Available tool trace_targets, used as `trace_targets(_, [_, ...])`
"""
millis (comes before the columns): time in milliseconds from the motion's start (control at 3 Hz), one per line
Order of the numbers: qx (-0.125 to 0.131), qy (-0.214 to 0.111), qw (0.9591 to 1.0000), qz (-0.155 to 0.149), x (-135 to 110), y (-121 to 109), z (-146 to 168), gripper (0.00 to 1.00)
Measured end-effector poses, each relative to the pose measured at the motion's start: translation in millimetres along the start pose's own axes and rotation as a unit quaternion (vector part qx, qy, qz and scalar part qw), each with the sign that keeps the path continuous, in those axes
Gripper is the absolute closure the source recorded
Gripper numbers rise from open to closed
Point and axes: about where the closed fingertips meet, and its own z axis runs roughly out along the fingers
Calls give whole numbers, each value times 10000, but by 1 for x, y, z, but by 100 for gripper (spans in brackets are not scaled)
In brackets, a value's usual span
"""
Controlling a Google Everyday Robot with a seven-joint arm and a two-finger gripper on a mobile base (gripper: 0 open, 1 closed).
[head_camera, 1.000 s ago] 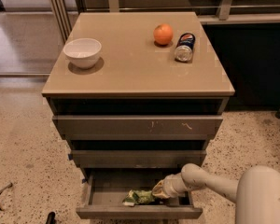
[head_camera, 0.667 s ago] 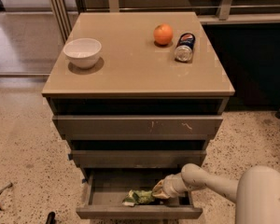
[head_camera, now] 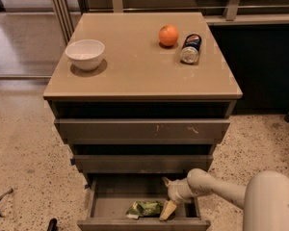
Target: Place green jalapeno chip bag into bottom drawer
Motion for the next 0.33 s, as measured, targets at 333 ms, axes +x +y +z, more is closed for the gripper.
trace_targets(333, [0,0,10000,0,0,0,0,0])
